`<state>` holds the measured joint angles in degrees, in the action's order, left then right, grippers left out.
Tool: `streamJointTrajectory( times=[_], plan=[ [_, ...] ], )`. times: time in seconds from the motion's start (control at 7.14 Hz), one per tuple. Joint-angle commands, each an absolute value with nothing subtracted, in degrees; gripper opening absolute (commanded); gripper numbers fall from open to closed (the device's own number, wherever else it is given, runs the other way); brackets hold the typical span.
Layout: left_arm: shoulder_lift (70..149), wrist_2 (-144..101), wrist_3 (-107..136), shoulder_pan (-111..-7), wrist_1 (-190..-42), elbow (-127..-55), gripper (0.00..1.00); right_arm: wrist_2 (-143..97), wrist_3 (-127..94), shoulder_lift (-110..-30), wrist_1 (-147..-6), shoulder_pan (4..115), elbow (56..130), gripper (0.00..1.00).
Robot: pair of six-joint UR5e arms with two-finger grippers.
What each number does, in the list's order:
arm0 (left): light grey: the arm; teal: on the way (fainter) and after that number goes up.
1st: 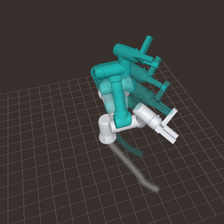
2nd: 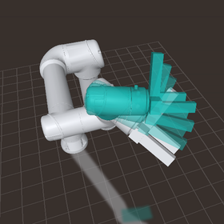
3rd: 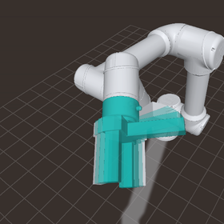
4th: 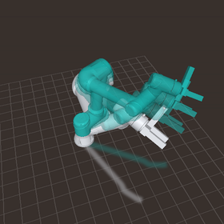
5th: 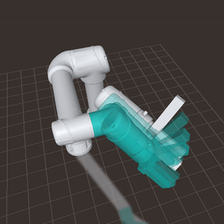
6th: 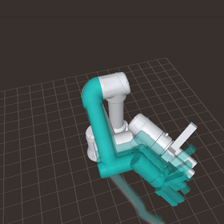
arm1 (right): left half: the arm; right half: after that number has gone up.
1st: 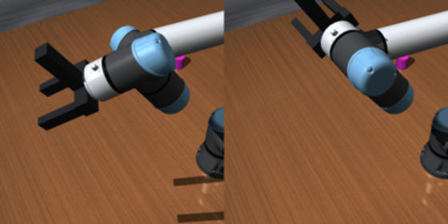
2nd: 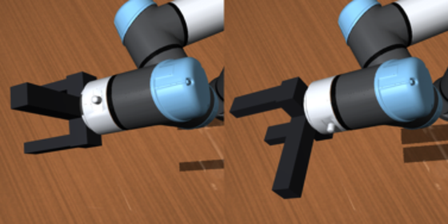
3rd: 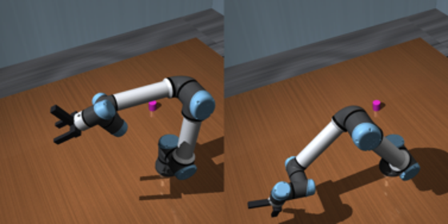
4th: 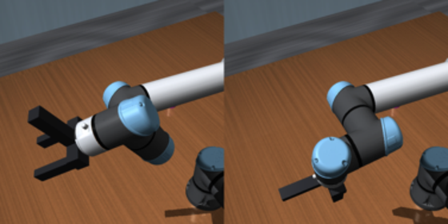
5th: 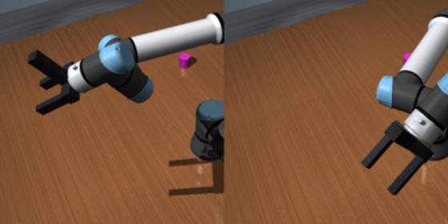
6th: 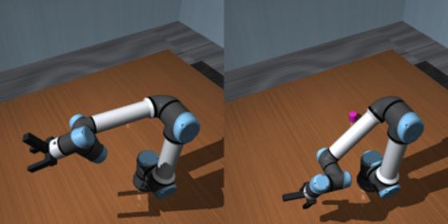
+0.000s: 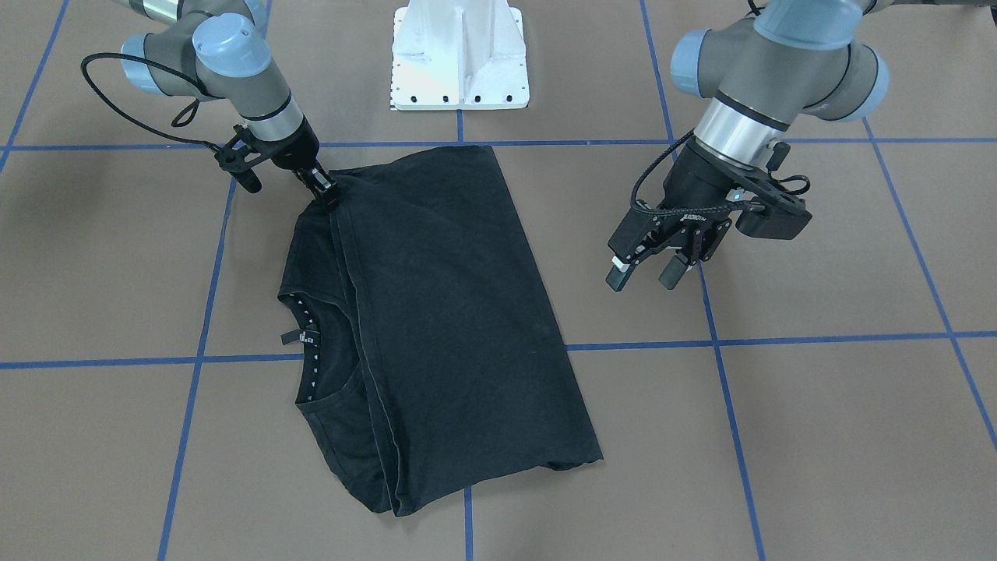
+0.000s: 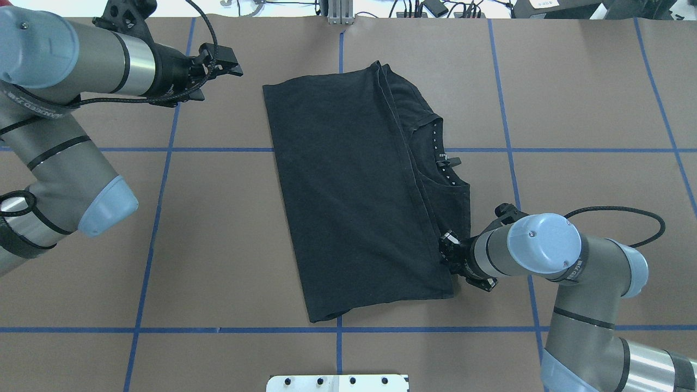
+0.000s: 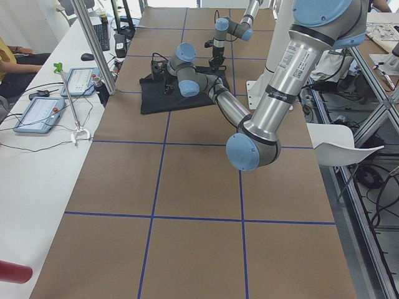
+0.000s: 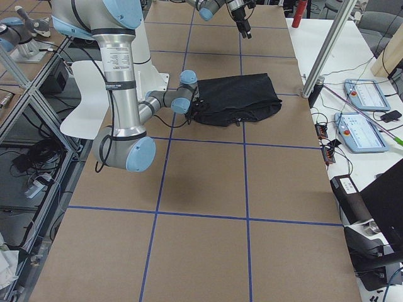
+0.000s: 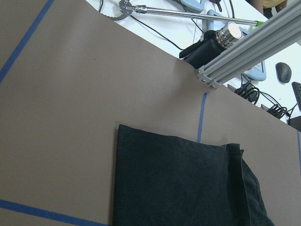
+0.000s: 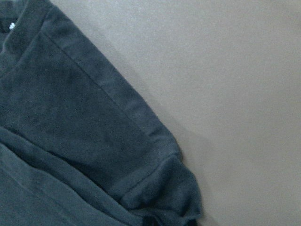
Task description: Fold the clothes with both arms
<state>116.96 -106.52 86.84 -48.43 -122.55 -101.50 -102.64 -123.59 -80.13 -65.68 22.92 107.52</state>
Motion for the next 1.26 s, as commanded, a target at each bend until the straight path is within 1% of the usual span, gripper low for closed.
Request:
streamJointTrajectory(
  times=[0.0,0.28,0.7,0.84,0.98,1.12],
  plan=[
    [116.2,-106.4,86.8,-48.4,-122.5,-102.2,1.0,-103.1,-123.3,-80.1,-65.7,23.4,107.8,0.0],
    [115.2,-106.5,86.8,-48.3,-122.5,-103.4,1.0,-104.4,-123.3,-80.2,-67.1,25.0,110.2,0.0],
    [115.1,-107.0,88.1,-48.1,-122.4,-106.3,1.0,-103.3,-123.8,-80.8,-69.2,21.5,112.7,0.0],
    [115.0,-107.0,90.1,-46.5,-122.4,-107.0,1.0,-101.4,-124.2,-80.8,-69.6,19.9,113.3,0.0],
    [114.4,-107.0,91.8,-45.3,-122.4,-108.3,1.0,-100.4,-124.2,-80.4,-74.0,18.0,115.6,0.0],
    [112.3,-106.6,94.0,-42.8,-122.4,-110.3,1.0,-99.3,-124.4,-79.8,-79.4,16.2,118.6,0.0]
  ],
)
